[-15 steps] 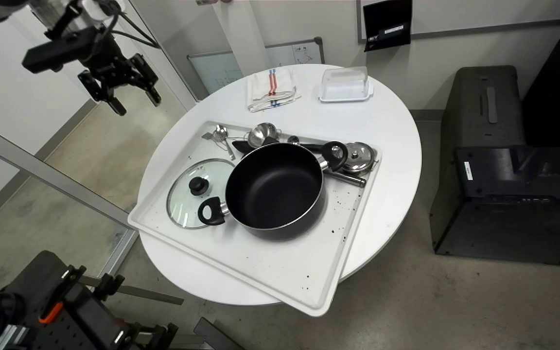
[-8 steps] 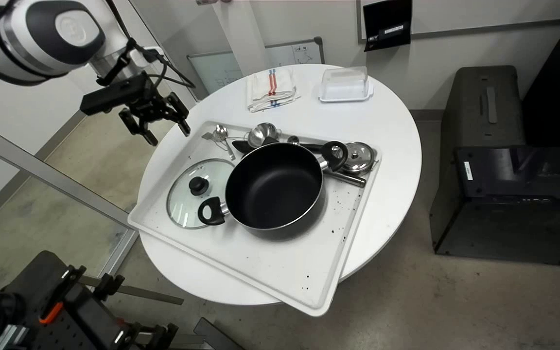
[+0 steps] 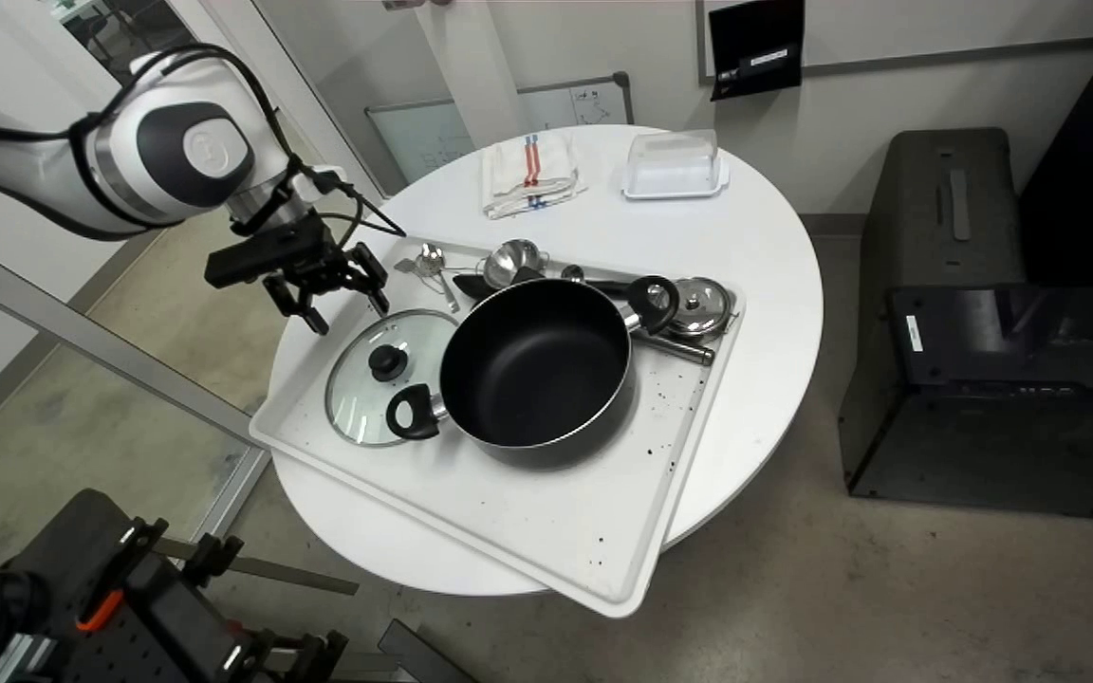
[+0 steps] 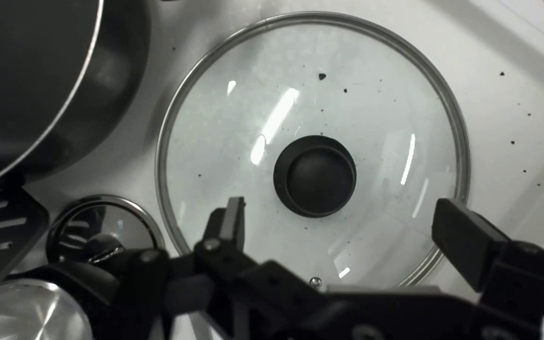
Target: Put the lid on the pot
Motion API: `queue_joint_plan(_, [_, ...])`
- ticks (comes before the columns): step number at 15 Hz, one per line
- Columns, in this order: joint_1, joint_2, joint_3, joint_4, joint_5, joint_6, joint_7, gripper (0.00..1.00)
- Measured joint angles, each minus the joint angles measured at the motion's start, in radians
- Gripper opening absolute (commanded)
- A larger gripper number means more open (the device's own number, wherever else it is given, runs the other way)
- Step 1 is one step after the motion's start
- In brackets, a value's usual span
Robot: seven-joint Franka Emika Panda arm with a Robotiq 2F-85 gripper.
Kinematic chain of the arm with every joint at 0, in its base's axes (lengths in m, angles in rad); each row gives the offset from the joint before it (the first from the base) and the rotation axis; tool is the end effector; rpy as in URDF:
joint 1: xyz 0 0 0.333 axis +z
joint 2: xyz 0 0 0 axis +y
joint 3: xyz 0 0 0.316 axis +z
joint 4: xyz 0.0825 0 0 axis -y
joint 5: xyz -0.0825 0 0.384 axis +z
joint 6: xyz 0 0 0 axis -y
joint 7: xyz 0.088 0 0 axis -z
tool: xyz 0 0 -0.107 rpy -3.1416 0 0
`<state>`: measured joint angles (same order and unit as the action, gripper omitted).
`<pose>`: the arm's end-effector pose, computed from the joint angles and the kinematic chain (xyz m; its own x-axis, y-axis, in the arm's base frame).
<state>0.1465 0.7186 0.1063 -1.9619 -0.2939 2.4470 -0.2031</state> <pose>0.5579 0.1461 0.0871 0.7538 0.6136 -0.2352 0.6341 -0.7731 0.0153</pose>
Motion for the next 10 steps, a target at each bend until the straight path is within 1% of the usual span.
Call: queue_joint_plan(10, [0.008, 0.074, -0.037, 0.002, -0.043, 0.003, 0.0, 1.0])
